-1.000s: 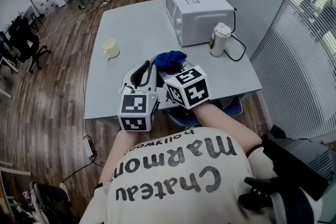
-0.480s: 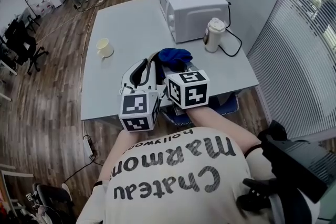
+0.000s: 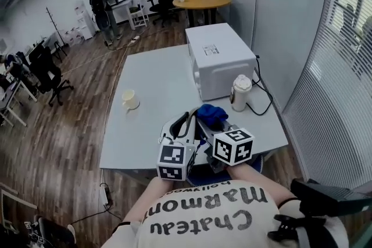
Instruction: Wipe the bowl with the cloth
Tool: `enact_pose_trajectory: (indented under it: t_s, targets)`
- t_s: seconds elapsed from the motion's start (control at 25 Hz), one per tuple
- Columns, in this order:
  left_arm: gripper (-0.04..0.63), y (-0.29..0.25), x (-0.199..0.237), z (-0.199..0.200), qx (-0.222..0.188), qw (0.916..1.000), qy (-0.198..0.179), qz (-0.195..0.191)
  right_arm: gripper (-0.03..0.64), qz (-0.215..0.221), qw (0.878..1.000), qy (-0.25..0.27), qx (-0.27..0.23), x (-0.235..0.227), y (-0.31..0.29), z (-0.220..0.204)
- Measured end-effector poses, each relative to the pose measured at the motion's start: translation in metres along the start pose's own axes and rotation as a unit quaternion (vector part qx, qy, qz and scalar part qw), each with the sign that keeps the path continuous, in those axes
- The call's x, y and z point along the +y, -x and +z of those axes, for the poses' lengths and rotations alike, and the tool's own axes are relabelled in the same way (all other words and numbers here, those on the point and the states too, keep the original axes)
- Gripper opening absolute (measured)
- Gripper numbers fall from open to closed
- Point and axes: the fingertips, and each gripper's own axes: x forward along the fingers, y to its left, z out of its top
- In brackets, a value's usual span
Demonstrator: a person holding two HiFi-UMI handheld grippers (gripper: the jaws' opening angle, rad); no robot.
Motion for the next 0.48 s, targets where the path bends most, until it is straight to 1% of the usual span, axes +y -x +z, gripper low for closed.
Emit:
enact_pose_trajectory:
  t_s: [0.04, 0.12, 0.28, 0.36, 0.48]
  targets:
    - [0.076, -0.005, -0.009, 0.004, -0.004, 1.0, -0.004, -0.004, 0.067, 0.013, 1.0, 0.003, -0.004, -0.003, 0.006, 0.005]
    - [0.077, -0.012, -0.027, 0.012, -0.007, 0.9998, -0.016, -0.011, 0.067, 0.02, 1.0, 0.01, -0.01, -0.015, 0.019, 0.015]
    - [0.081, -0.02, -0.066, 0.028, -0.003, 0.9987, -0.045, -0.025, 0.067, 0.036, 0.999, 0.017, 0.004, -0.03, 0.04, 0.016]
    - [0.083, -0.022, -0.079, 0.03, 0.002, 0.9988, -0.044, -0.019, 0.067, 0.041, 0.998, 0.038, 0.007, -0.032, 0.05, 0.014]
    - [0.081, -0.019, -0.09, 0.026, 0.01, 0.9997, -0.024, 0.003, 0.067, 0.051, 0.995, 0.074, 0.033, -0.035, 0.061, 0.003]
